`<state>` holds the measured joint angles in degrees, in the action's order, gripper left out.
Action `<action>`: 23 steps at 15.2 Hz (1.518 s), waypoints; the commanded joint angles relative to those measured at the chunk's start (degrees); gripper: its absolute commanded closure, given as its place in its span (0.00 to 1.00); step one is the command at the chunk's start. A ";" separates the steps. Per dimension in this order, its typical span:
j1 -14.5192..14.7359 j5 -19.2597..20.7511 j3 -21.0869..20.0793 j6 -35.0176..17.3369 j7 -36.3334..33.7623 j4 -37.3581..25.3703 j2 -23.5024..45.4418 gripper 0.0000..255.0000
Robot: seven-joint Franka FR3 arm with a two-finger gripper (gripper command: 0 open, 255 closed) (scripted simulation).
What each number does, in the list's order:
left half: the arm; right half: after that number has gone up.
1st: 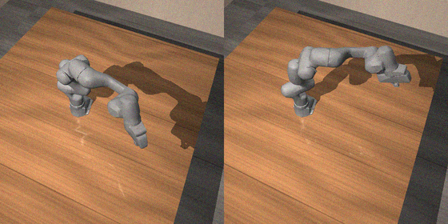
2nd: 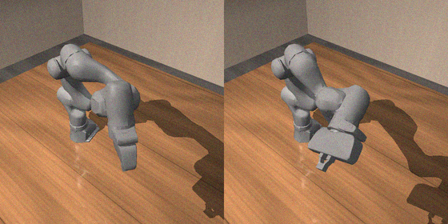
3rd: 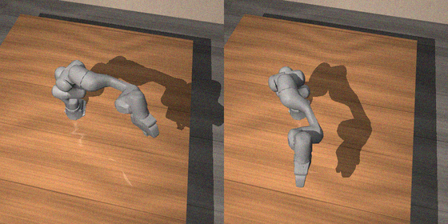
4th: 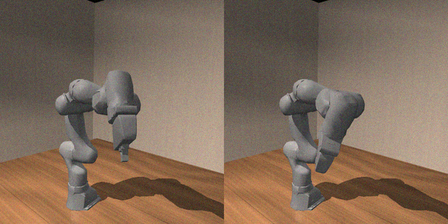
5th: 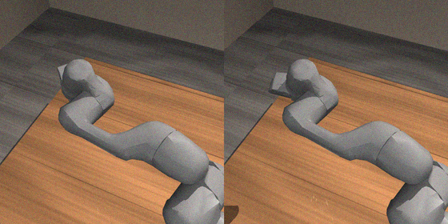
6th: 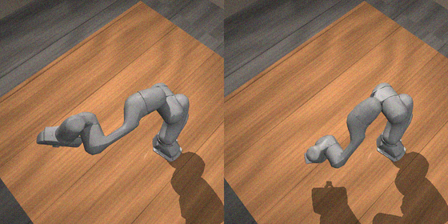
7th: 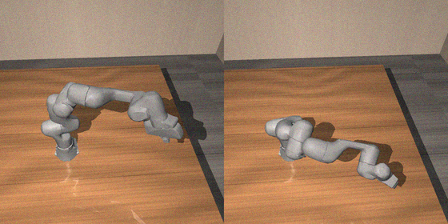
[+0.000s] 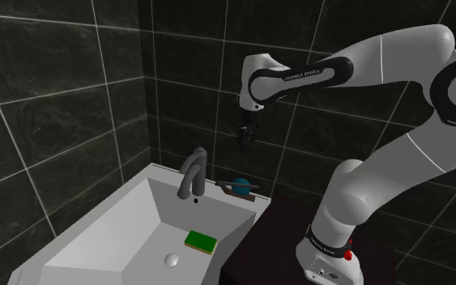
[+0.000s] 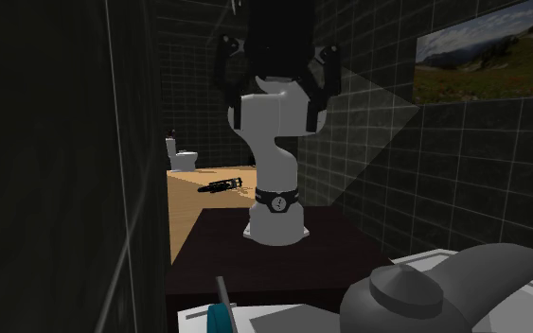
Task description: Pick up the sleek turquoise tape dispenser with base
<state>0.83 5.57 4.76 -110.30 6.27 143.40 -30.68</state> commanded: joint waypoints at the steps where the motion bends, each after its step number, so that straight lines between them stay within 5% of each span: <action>1: -0.05 0.76 0.71 -3.40 1.54 1.32 2.75 0.00; 17: -1.40 5.08 4.90 -29.15 12.53 -1.11 36.24 0.00; 23: -1.60 4.99 4.80 -33.91 12.16 -0.97 40.88 0.00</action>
<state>-0.58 10.53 9.35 -143.27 18.56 142.30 9.19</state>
